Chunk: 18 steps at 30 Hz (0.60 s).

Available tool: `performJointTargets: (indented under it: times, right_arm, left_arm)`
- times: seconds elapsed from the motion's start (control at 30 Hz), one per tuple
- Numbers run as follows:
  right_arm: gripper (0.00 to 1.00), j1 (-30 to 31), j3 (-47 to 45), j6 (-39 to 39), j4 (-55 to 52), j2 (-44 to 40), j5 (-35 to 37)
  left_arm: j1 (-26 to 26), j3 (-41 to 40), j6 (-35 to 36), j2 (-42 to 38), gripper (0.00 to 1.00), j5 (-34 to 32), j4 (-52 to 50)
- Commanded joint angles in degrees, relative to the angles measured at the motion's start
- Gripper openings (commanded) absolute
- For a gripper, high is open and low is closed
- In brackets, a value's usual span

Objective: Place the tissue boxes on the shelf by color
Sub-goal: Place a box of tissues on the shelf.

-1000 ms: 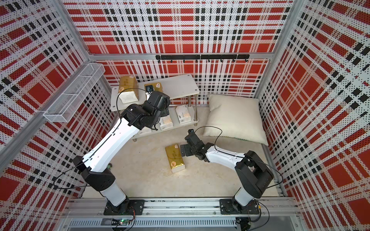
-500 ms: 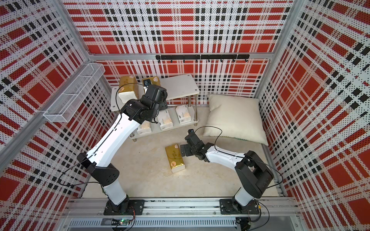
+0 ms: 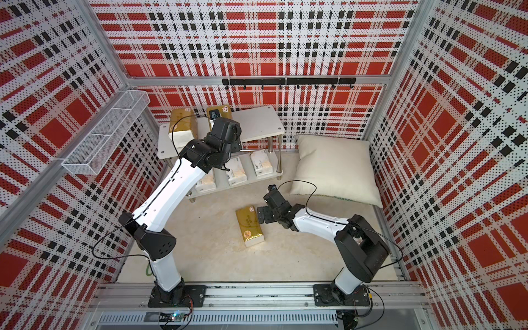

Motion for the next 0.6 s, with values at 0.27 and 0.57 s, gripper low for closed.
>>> performJointTargets:
  times: [0.27, 0.57]
  right_arm:
    - [1.00, 0.0, 0.2, 0.1, 1.5, 1.6, -0.7]
    - [1.00, 0.0, 0.1, 0.3, 1.5, 2.0, -0.6]
  left_arm:
    - [1.9, 1.0, 2.8, 1.1, 0.75, 0.2, 6.6]
    - [3.2, -0.4, 3.2, 2.3, 0.76, 0.9, 8.4]
